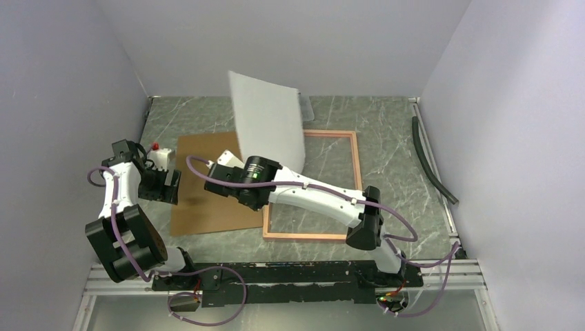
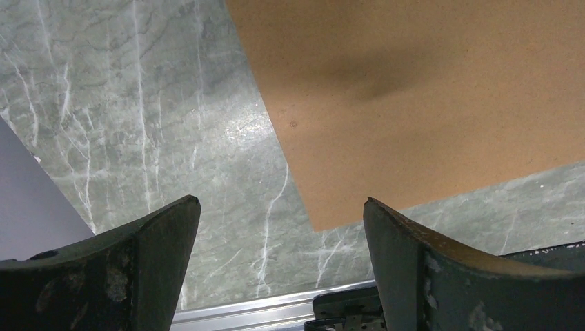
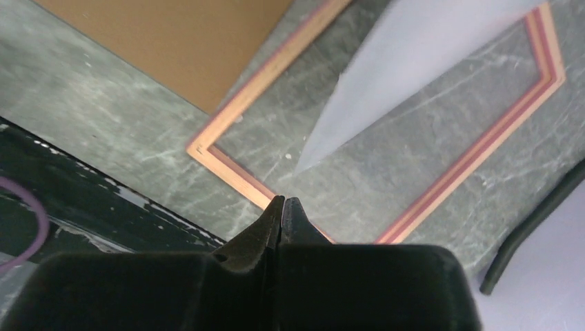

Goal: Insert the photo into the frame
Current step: Turn over the photo from the photo frame.

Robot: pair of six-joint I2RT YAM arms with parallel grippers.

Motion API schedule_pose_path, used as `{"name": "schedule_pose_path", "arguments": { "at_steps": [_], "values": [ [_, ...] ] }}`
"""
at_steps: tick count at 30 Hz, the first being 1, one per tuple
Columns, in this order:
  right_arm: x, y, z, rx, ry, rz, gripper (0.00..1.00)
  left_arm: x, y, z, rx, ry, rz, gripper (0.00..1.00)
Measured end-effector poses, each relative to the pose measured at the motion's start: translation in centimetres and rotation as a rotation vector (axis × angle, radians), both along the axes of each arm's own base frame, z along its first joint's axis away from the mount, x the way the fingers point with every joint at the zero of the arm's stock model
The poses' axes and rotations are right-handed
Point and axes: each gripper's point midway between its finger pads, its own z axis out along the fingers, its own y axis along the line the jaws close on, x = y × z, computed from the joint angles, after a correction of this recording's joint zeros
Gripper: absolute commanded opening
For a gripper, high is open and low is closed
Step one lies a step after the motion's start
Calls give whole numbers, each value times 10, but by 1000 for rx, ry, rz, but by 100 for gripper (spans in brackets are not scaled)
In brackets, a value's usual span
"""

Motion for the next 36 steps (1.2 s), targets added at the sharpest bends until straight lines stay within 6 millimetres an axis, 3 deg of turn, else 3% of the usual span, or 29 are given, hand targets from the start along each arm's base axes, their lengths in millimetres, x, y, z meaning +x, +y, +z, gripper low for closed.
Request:
{"name": "schedule_pose_path", "arguments": {
  "at_steps": [4, 8, 12, 18, 22, 27, 32, 36],
  "values": [
    [0, 12, 20, 58, -24, 36, 0, 2, 1, 0, 2, -6, 4, 94],
    [1, 14, 14, 39, -22, 45, 0, 3, 1, 0, 4, -10, 4, 94],
    [1, 15, -4, -12, -5, 46, 0, 3, 1, -2, 0, -3, 5, 94],
    [-15, -5, -51, -149, 78, 45, 0, 1, 1, -8, -6, 12, 7, 94],
    [-40, -20, -85, -230, 175, 53, 0, 2, 1, -12, -9, 19, 7, 94],
    [-70, -37, -115, -256, 276, 43, 0, 3, 1, -12, -8, 17, 7, 94],
    [-90, -59, -127, -228, 341, -16, 0, 3, 1, -12, -9, 17, 7, 93],
    [-94, -56, -127, -101, 371, -89, 0, 3, 1, -12, -8, 17, 6, 94]
  ]
}}
